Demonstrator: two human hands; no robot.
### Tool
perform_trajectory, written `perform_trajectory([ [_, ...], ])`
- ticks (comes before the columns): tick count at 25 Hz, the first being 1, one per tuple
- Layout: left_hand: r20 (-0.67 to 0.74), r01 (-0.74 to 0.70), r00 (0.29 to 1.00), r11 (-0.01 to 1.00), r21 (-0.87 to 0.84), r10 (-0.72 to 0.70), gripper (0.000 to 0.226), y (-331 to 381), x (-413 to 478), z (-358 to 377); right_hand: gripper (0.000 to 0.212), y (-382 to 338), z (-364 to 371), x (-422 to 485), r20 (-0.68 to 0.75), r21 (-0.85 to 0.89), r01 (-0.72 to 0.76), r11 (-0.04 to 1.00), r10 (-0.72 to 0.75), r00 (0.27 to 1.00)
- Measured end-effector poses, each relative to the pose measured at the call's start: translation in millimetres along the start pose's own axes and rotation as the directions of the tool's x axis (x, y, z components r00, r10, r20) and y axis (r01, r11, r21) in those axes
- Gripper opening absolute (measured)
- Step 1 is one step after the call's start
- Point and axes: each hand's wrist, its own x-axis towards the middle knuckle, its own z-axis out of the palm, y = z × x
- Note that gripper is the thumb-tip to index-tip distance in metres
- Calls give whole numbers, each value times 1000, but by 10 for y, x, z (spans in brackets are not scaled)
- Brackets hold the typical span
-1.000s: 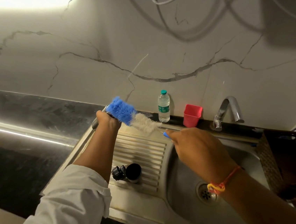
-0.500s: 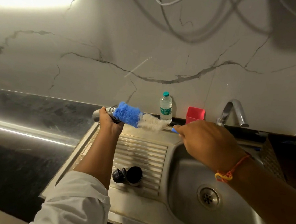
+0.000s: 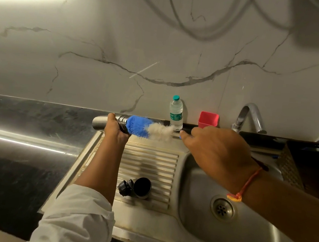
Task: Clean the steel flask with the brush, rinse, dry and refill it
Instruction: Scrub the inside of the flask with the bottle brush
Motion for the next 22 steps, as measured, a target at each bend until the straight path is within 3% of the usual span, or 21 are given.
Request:
perform_trajectory([
  [3, -5, -35, 999, 998, 51, 35, 71, -51, 37, -38, 62, 48, 59, 56, -7, -3, 22, 1000, -22, 1000],
  [5, 5, -58, 998, 994, 94, 57, 70, -156, 58, -66, 46, 19, 114, 81, -29, 91, 21, 996, -19, 999],
  [7, 54, -87, 995, 988, 127, 81, 68, -291, 6, -44, 30, -54, 235, 145, -9, 292, -59, 955, 64, 998],
  [8, 78, -94, 993, 985, 143, 84, 69, -352, -40, -22, 28, -71, 299, 196, 61, 477, -138, 868, 124, 990],
  [10, 138, -81, 989, 985, 149, 61, 68, -459, -102, 12, 30, -103, 442, 317, 279, 797, -318, 513, 153, 948],
  [12, 196, -54, 980, 988, 148, 24, 58, -568, -220, 22, 26, -184, 532, 382, 494, 867, -497, 21, 83, 865],
  [14, 243, -21, 970, 986, 167, -21, 49, -692, -340, 15, 23, -230, 570, 429, 673, 604, -654, -456, -147, 725],
  [15, 270, -4, 962, 984, 179, -45, 50, -758, -413, 10, 23, -244, 586, 457, 689, 397, -685, -611, -294, 663],
  [17, 309, 21, 948, 982, 187, -79, 60, -853, -545, 34, 24, -314, 605, 503, 645, 114, -650, -751, -442, 624],
  [19, 347, 54, 930, 978, 200, -122, 57, -874, -584, 60, 29, -406, 587, 527, 662, 190, -616, -764, -364, 655],
  [20, 351, 65, 927, 977, 206, -135, 52, -848, -593, 59, 30, -448, 575, 508, 681, 389, -619, -682, -240, 692],
  [21, 349, 58, 928, 976, 211, -130, 51, -812, -577, 54, 27, -481, 549, 467, 663, 643, -612, -461, -66, 746],
  [22, 342, 40, 932, 972, 234, -121, 55, -772, -560, 50, 22, -505, 539, 410, 573, 819, -568, -76, 105, 813],
])
